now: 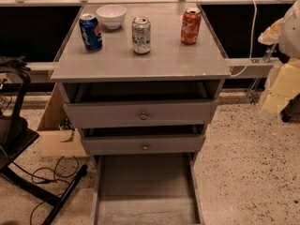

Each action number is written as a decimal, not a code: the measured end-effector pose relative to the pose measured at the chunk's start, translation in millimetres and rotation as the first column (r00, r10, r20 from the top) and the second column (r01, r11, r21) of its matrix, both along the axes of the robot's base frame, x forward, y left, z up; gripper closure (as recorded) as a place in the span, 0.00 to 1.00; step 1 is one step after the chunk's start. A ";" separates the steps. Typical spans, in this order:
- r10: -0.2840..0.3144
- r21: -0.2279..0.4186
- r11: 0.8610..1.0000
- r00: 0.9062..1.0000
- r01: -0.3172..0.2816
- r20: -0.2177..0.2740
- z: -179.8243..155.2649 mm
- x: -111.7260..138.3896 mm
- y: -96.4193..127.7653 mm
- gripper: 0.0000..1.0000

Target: Place coke can into bottom drawer

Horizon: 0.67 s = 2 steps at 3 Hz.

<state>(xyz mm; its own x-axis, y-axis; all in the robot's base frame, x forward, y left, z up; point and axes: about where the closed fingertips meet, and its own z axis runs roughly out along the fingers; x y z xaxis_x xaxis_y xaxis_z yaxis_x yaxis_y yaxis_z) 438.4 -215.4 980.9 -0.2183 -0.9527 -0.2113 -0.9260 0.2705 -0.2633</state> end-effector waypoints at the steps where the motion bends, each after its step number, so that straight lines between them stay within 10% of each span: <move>1: 0.000 0.000 1.000 1.000 0.000 0.000 0.0 0.0 0.0 0.00; 2: -0.053 0.094 0.994 0.998 0.049 0.046 -0.5 22.4 -15.0 0.00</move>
Offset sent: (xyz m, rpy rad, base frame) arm 0.0761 -0.0546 -0.0021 0.3095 -0.1433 -0.1695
